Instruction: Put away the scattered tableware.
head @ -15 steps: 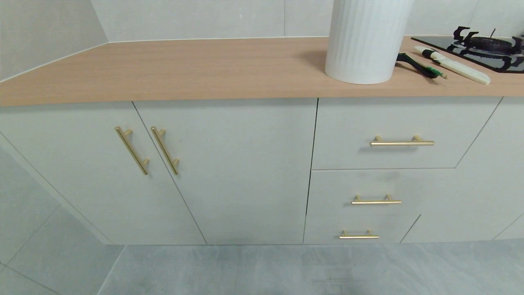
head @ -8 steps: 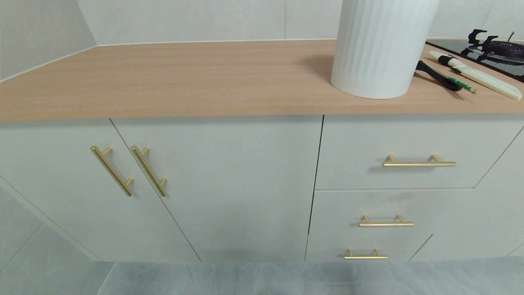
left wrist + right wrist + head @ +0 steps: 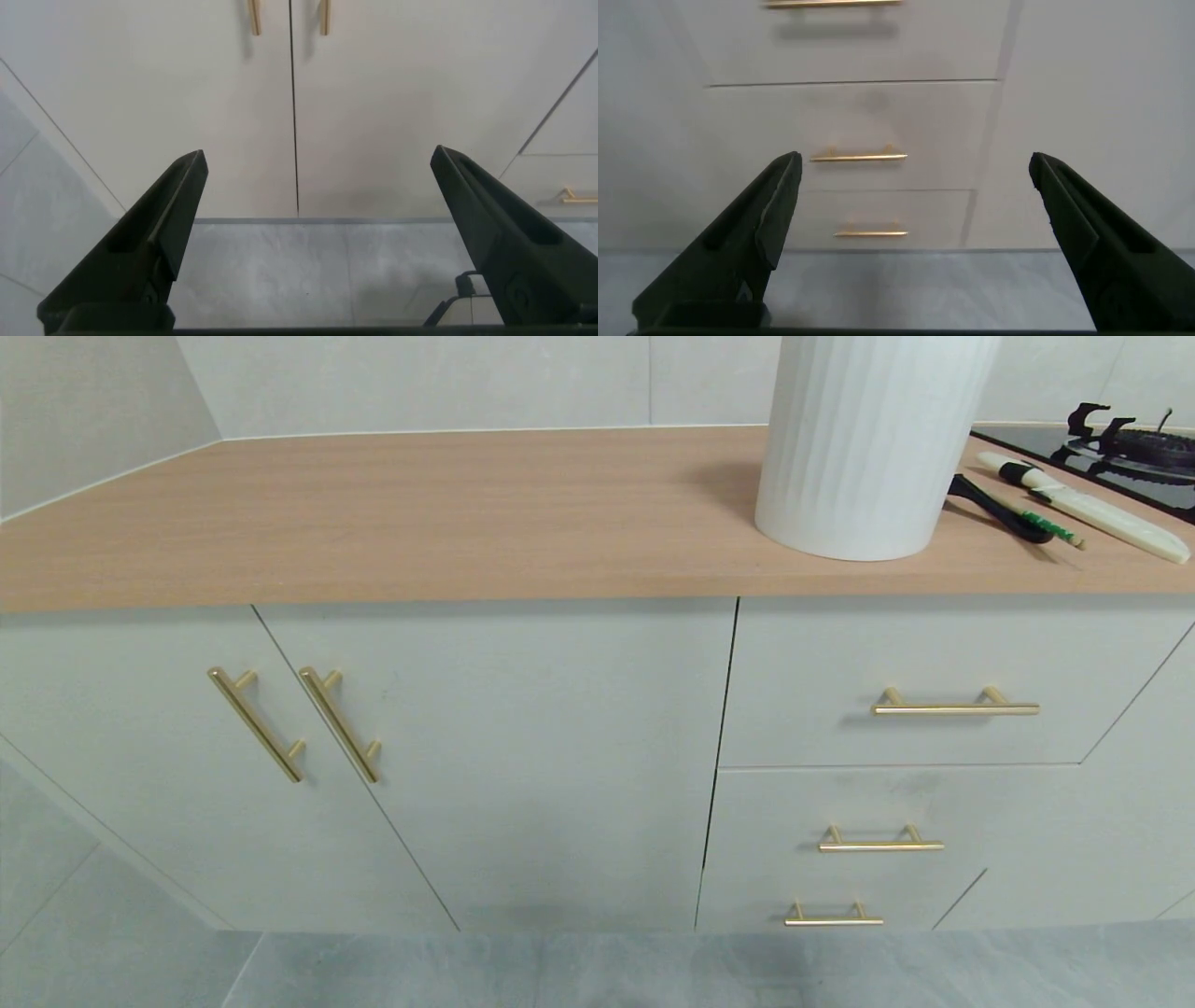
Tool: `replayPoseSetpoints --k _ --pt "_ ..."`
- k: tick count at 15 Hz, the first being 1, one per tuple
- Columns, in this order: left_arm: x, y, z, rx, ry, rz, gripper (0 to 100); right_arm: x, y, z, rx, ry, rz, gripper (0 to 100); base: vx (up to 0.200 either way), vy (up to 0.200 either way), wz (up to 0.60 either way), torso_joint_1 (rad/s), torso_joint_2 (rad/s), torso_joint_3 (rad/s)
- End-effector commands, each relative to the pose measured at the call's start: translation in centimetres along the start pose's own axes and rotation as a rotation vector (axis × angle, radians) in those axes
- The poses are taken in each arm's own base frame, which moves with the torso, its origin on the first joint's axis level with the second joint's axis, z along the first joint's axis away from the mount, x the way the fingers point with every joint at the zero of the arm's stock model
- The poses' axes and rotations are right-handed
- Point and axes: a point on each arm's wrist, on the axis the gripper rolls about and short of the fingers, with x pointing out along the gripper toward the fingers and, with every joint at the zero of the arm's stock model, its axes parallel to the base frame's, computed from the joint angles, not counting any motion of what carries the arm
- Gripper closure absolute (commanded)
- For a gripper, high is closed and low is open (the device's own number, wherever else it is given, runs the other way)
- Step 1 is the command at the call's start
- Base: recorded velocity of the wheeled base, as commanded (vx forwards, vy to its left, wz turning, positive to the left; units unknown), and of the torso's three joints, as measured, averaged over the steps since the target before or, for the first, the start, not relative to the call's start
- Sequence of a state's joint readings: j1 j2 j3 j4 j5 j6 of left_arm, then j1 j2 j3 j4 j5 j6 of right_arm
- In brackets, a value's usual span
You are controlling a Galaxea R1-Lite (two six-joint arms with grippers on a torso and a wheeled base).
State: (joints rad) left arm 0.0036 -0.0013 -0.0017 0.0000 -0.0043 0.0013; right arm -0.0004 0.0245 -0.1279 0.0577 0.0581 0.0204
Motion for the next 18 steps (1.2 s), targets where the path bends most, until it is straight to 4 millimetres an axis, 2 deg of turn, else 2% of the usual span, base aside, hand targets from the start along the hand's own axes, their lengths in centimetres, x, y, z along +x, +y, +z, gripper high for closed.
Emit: replayPoseSetpoints --k 1,3,5,6,8,11,14,15,16,17,18 --pt "0.0 0.0 0.0 0.0 0.001 0.001 0 0.4 0.1 0.8 0.008 0.054 0.039 0 0.0 0.0 0.0 0.0 0.0 0.0" --pt "0.0 0.0 0.0 0.0 0.001 0.001 0 2.3 0.1 1.9 0.021 0.206 0.076 0 0.0 0.0 0.0 0.0 0.0 0.0" --pt "0.0 0.0 0.0 0.0 0.001 0.001 0 3.5 0.0 2.6 0.026 0.288 0.111 0 0.0 0.0 0.0 0.0 0.0 0.0" --pt "0.0 0.0 0.0 0.0 0.001 0.001 0 5.7 0.2 3.1 0.023 0.422 0.184 0 0.0 0.0 0.0 0.0 0.0 0.0" --pt "0.0 0.0 0.0 0.0 0.001 0.001 0 8.4 0.8 3.2 0.004 0.568 0.266 0 0.0 0.0 0.0 0.0 0.0 0.0" --pt "0.0 0.0 0.0 0.0 0.001 0.001 0 13.8 1.9 3.6 -0.006 0.72 0.294 0 0.0 0.0 0.0 0.0 0.0 0.0" --pt "0.0 0.0 0.0 0.0 0.001 0.001 0 18.9 2.8 2.1 -0.007 0.785 0.282 0 0.0 0.0 0.0 0.0 0.0 0.0" --pt "0.0 0.0 0.0 0.0 0.001 0.001 0 20.1 3.0 1.4 -0.008 0.794 0.281 0 0.0 0.0 0.0 0.0 0.0 0.0" --pt "0.0 0.0 0.0 0.0 0.001 0.001 0 22.2 3.2 0.2 -0.009 0.789 0.268 0 0.0 0.0 0.0 0.0 0.0 0.0" --pt "0.0 0.0 0.0 0.0 0.001 0.001 0 22.3 3.2 0.1 -0.009 0.787 0.266 0 0.0 0.0 0.0 0.0 0.0 0.0" --pt "0.0 0.0 0.0 0.0 0.001 0.001 0 24.6 3.3 -1.3 -0.035 0.75 0.2 0 0.0 0.0 0.0 0.0 0.0 0.0"
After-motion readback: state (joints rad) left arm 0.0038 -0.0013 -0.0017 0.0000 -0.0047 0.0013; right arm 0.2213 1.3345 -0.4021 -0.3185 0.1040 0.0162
